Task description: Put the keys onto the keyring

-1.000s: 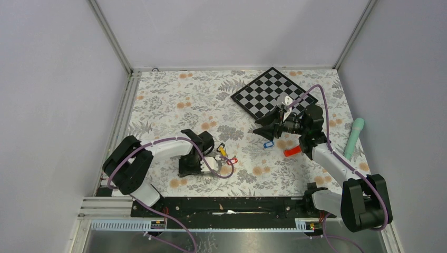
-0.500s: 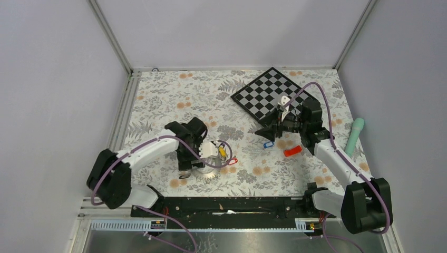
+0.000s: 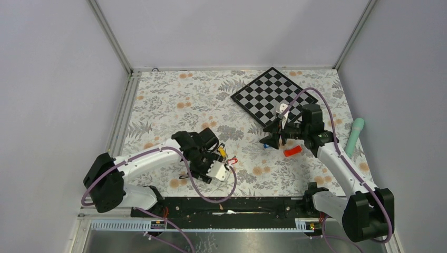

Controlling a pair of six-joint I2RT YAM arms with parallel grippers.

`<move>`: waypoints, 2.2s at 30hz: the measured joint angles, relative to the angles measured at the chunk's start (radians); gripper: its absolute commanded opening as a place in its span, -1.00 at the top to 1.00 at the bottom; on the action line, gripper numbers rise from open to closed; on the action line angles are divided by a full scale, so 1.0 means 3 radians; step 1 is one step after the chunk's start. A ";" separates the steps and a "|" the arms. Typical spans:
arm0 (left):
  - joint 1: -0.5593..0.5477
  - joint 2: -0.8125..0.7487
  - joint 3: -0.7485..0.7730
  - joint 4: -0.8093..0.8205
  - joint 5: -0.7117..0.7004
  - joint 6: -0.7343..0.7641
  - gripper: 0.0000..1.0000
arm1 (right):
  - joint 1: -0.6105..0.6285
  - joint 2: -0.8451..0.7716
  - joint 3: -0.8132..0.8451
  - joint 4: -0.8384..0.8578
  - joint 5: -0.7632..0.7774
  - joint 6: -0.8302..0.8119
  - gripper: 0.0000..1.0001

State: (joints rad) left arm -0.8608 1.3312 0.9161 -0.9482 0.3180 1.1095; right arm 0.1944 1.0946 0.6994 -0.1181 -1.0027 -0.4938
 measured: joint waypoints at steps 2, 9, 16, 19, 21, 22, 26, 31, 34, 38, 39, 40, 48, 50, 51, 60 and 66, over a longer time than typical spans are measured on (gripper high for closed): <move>-0.0112 0.0006 -0.0065 0.0039 -0.0017 0.0067 -0.27 | -0.0022 -0.0028 0.0001 -0.0045 0.0013 -0.0020 -0.27; -0.0149 0.0006 -0.0118 0.0235 -0.0100 0.0163 -0.35 | -0.0092 -0.0041 0.0003 -0.0140 0.0048 -0.0094 -0.32; -0.0150 0.0211 -0.0014 0.0418 -0.0149 0.0149 -0.24 | -0.0116 -0.0039 0.0078 -0.0364 0.0057 -0.0235 -0.33; -0.0149 0.0380 0.0080 0.0577 -0.0118 0.0020 -0.10 | -0.0122 -0.0037 0.0130 -0.0448 0.0069 -0.0312 -0.33; -0.0150 0.0500 0.0135 0.0707 -0.0084 -0.0088 0.01 | -0.0127 -0.0029 0.0142 -0.0481 0.0079 -0.0345 -0.33; -0.0150 0.0559 0.0163 0.0754 -0.0072 -0.0135 0.04 | -0.0128 -0.0022 0.0145 -0.0483 0.0080 -0.0354 -0.33; -0.0150 0.0819 0.0296 0.0905 -0.0020 -0.0280 0.09 | -0.0130 0.0034 0.0146 -0.0542 0.0086 -0.0406 -0.33; -0.0178 0.0979 0.0323 0.0985 0.0023 -0.0394 0.18 | -0.0132 0.0076 0.0148 -0.0624 0.0090 -0.0462 -0.33; -0.0211 0.1043 0.0324 0.1029 0.0025 -0.0472 0.30 | -0.0132 0.0076 0.0153 -0.0642 0.0089 -0.0477 -0.33; -0.0223 0.1139 0.0326 0.1072 0.0005 -0.0552 0.52 | -0.0134 0.0075 0.0167 -0.0646 0.0086 -0.0490 -0.32; -0.0223 0.1161 0.0326 0.1076 -0.0009 -0.0570 0.56 | -0.0134 0.0076 0.0167 -0.0650 0.0086 -0.0492 -0.32; -0.0223 0.1180 0.0327 0.1080 -0.0028 -0.0591 0.58 | -0.0134 0.0075 0.0167 -0.0652 0.0085 -0.0495 -0.33; -0.0205 0.1191 0.0421 0.0930 0.0034 -0.0562 0.35 | -0.0134 0.0075 0.0167 -0.0654 0.0084 -0.0498 -0.33; -0.0183 0.1190 0.0490 0.0792 0.0098 -0.0500 0.20 | -0.0134 0.0075 0.0167 -0.0654 0.0084 -0.0501 -0.33; -0.0173 0.1188 0.0520 0.0739 0.0127 -0.0463 0.13 | -0.0134 0.0075 0.0167 -0.0654 0.0084 -0.0507 -0.33; 0.0599 0.1073 0.0753 0.0462 0.0331 -0.0516 -0.03 | -0.0134 0.0097 0.0167 -0.0655 0.0085 -0.0521 -0.33; 0.1097 0.1146 0.0955 0.0425 0.0050 -0.0903 0.01 | -0.0134 0.0175 0.0167 -0.0664 0.0085 -0.0521 -0.33</move>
State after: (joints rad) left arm -0.5316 1.6749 1.2026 -0.8207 0.3328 0.8387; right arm 0.1543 1.1473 0.7494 -0.3172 -0.9771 -0.6502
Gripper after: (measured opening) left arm 0.503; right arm 0.666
